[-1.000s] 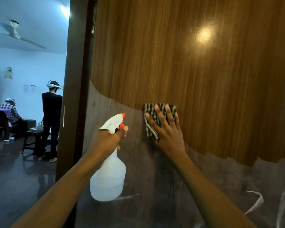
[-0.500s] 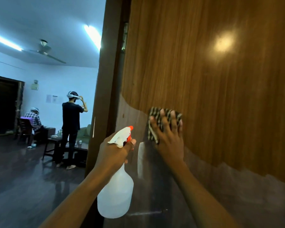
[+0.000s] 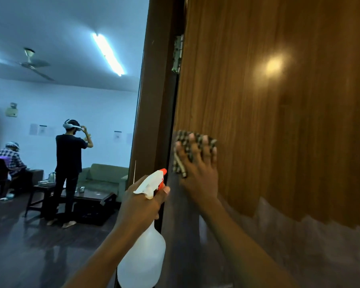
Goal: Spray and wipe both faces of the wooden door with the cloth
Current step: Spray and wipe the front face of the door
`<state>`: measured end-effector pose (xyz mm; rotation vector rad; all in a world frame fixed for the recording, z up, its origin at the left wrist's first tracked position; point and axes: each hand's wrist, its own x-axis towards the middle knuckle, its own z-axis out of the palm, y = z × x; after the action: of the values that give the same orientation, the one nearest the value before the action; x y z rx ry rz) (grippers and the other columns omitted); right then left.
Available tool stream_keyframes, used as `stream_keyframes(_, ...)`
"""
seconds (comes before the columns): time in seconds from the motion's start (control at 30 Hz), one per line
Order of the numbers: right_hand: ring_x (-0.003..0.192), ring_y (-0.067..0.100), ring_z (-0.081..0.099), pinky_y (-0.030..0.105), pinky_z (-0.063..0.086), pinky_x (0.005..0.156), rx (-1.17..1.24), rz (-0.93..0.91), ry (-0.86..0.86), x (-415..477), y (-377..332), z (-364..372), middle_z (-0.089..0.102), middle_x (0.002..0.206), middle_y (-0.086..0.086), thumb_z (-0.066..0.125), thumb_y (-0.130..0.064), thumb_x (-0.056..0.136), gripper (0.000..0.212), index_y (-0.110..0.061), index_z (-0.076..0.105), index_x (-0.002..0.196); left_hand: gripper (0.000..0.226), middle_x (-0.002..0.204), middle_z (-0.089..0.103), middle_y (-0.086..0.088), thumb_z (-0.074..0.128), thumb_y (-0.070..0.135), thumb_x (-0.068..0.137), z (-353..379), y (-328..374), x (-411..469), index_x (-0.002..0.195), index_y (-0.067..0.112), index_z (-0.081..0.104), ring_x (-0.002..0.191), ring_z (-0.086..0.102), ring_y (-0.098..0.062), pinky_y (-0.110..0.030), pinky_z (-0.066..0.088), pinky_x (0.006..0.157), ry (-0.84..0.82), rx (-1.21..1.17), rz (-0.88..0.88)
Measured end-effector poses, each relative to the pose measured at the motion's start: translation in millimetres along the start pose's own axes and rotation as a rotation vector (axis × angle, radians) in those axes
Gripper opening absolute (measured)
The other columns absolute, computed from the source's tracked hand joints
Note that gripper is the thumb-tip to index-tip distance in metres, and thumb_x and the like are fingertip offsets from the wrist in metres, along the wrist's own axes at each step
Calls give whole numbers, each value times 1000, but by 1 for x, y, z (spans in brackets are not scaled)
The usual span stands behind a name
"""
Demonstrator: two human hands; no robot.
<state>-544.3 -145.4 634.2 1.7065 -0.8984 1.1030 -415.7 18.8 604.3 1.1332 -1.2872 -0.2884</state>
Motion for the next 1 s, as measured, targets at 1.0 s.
stream_keyframes(1.0,151,42,3,62,3,120,-5,227,-25,-79,-24,8,11,165,13,50,-55,89,76,-28,27,157,33,87,67,2,63,28,88,-12,-48,-18,113,46,54,60,61,-17,-20,53,51,-27,-23,26)
